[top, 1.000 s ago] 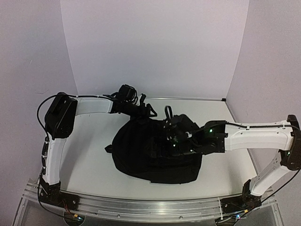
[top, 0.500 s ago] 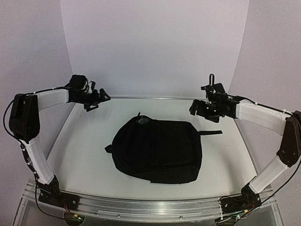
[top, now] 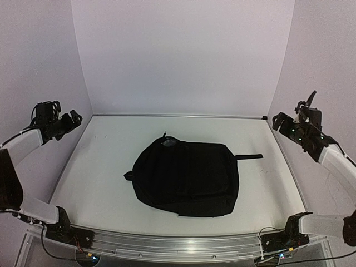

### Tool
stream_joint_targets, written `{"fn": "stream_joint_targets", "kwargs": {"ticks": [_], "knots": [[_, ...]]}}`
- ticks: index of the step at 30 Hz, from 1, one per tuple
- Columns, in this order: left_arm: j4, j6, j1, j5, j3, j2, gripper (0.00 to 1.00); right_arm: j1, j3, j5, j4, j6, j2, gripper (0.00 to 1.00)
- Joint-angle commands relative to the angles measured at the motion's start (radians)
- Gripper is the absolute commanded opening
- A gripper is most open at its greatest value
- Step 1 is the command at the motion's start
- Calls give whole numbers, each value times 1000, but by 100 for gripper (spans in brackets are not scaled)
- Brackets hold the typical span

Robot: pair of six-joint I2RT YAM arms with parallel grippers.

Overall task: Pack the student bag
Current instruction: Reset both arms

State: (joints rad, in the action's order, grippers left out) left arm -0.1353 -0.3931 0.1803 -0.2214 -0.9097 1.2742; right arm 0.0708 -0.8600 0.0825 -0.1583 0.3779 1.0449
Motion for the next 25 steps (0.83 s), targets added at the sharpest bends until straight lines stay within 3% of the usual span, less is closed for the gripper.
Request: {"fn": "stream_joint_targets", "kwargs": {"ticks": [1, 10, 25], "knots": [[198, 74, -6, 168, 162, -156, 100, 2, 164, 38, 255, -62, -159, 98], [347, 62, -6, 281, 422, -288, 100, 3, 538, 72, 572, -72, -441, 98], [385, 71, -6, 259, 453, -300, 100, 3, 566, 102, 594, -76, -462, 98]]}}
